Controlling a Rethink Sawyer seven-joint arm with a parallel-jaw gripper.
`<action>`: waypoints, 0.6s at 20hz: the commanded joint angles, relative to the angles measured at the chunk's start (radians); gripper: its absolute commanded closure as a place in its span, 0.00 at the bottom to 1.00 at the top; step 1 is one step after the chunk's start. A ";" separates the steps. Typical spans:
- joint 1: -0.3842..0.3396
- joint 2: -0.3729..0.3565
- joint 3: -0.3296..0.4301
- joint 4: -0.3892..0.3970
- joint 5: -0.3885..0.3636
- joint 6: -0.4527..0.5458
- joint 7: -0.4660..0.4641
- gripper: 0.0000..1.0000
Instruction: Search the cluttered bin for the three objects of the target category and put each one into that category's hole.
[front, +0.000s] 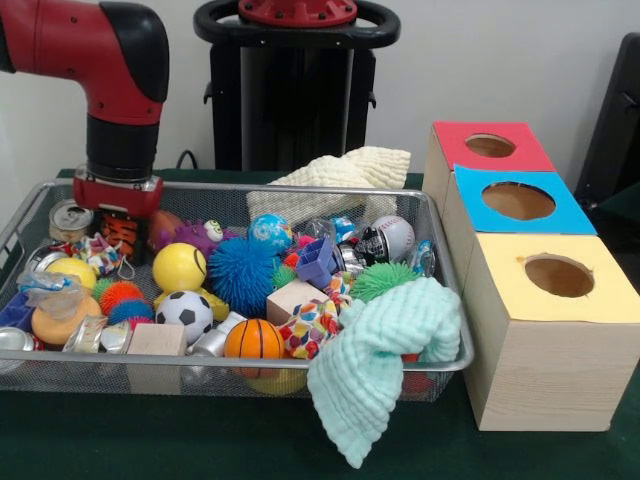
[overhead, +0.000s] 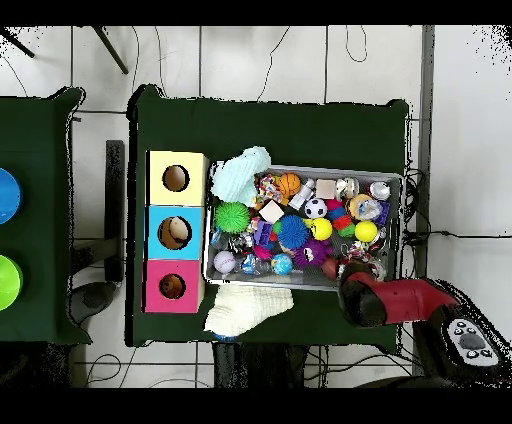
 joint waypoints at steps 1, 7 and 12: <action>0.013 0.117 -0.075 -0.091 -0.087 0.051 -0.012 1.00; 0.029 0.117 -0.100 -0.072 -0.048 0.044 0.028 1.00; 0.014 0.091 -0.069 -0.043 -0.032 0.054 0.007 1.00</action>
